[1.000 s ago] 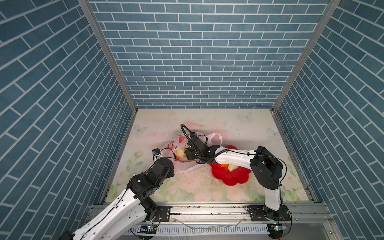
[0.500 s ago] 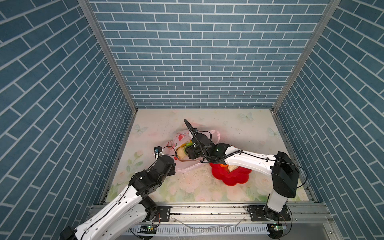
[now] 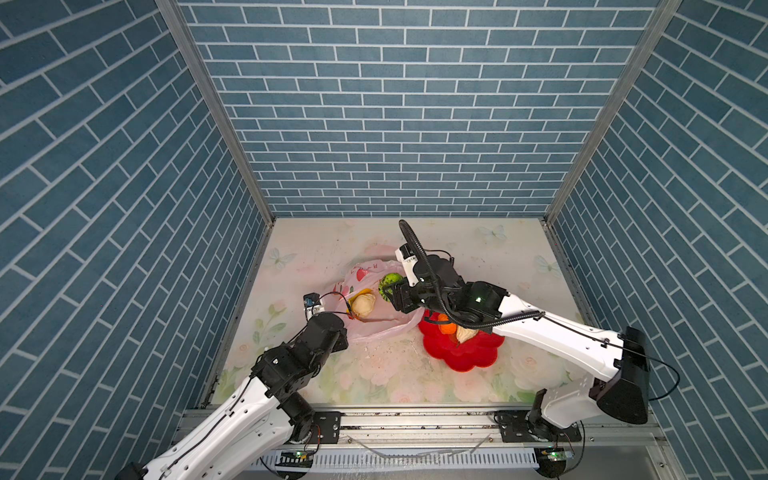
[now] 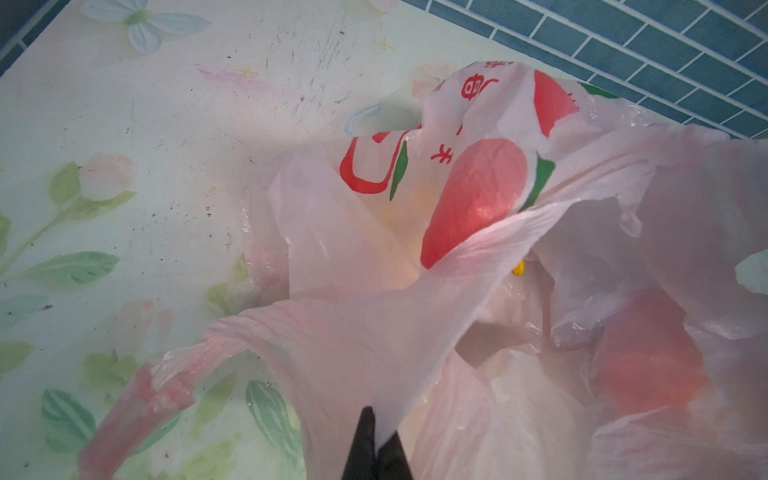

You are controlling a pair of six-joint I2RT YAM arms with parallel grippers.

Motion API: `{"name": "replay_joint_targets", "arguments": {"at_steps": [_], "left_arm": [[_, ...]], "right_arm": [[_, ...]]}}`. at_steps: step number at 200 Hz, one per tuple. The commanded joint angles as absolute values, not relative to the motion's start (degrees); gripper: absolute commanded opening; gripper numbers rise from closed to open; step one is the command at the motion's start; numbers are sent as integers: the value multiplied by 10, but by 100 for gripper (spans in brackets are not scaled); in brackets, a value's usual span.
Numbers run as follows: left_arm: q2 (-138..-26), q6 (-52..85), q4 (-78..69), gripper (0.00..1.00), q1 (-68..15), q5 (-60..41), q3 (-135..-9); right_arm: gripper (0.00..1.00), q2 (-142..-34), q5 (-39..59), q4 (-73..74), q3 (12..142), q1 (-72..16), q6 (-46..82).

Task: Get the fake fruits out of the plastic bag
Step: 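Lift the green fruit out of the bag toward the red plate, then lower the green fruit onto the red plate and open the right gripper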

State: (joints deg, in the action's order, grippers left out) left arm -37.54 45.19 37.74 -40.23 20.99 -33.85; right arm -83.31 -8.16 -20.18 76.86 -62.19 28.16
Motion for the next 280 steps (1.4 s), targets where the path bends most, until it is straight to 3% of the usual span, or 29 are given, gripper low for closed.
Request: {"name": "replay_joint_targets", "arguments": {"at_steps": [1,58,124,178,280], "left_arm": [[-378,444,381,0,-404,221,-342],[-383,439,383,0,-404,225,-346],[-391,439,377,0,-404,221,-351],[-395,439,380,0,-404,219,-350],[-395,442,392,0,-404,216,-354]], "right_arm": [[33,-790,-121,-251,745,-616,263],[33,-672,-209,-329,701,-591,268],[31,-576,-256,-362,568,-475,294],[31,-629,-197,-319,514,-405,299],[30,-782,-128,-230,516,-385,295]]}}
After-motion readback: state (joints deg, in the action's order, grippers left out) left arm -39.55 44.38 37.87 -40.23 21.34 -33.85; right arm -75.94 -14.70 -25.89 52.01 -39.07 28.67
